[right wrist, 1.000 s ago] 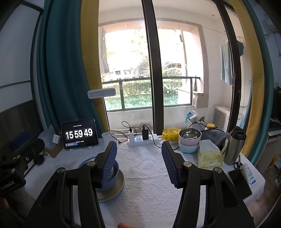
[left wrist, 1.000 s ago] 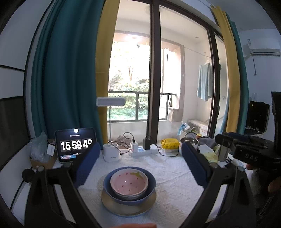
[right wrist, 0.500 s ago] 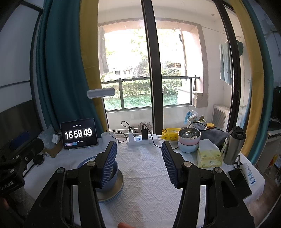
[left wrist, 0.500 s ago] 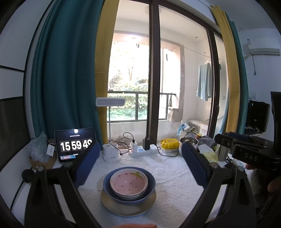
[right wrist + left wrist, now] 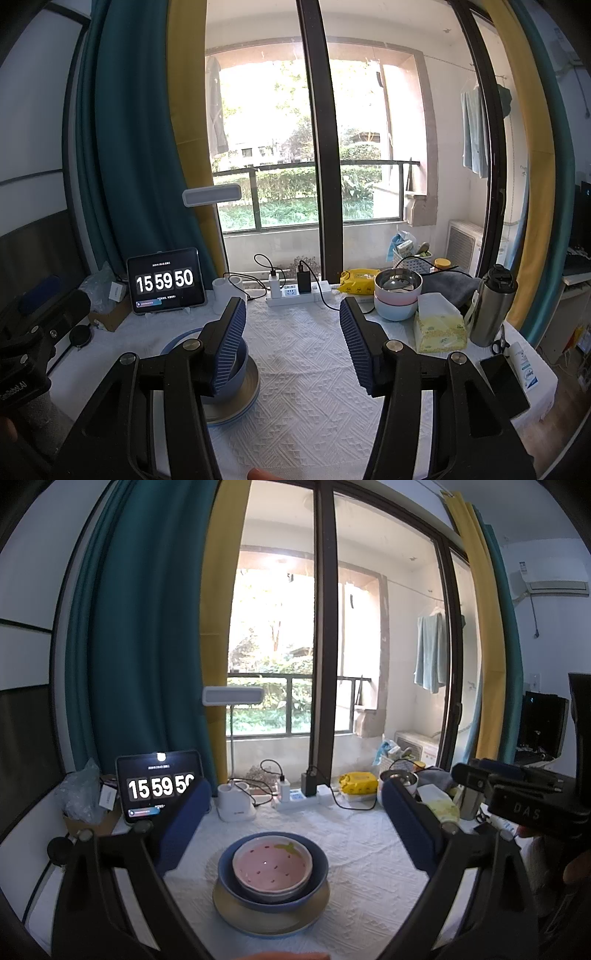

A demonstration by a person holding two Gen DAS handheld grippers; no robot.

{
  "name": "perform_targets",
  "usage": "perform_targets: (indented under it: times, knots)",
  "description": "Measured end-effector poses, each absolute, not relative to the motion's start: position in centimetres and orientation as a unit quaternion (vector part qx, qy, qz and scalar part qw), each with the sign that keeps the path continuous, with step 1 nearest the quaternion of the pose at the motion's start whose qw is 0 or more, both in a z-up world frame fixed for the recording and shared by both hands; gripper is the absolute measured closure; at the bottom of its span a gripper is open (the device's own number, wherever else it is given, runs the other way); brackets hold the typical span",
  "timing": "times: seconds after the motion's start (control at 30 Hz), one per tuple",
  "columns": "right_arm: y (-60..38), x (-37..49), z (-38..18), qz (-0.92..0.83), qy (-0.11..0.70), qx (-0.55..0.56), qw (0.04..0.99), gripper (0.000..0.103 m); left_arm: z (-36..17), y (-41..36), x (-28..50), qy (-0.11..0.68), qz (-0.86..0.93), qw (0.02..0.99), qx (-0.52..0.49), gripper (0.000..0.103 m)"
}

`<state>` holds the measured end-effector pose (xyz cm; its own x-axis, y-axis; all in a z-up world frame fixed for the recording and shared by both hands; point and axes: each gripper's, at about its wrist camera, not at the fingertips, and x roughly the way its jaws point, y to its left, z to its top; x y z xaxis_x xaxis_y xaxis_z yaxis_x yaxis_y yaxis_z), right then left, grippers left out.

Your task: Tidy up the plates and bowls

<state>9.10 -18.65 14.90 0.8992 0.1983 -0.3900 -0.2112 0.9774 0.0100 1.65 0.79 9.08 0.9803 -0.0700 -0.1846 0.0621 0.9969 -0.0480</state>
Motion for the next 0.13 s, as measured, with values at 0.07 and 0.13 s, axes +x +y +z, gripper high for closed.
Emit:
perform_targets:
  times: [0.07,0.13]
  knots:
    - [-18.68,9.11,14.83,0.105,0.198,-0.017,0.974,0.047,9.11,0.76,1.62,0.092,-0.033,0.995,-0.021,0.008]
    - [-18.68,9.09,14.79,0.105,0.199,-0.016,0.974,0.047,9.11,0.78,1.69,0.091,-0.034,0.995,-0.020,0.008]
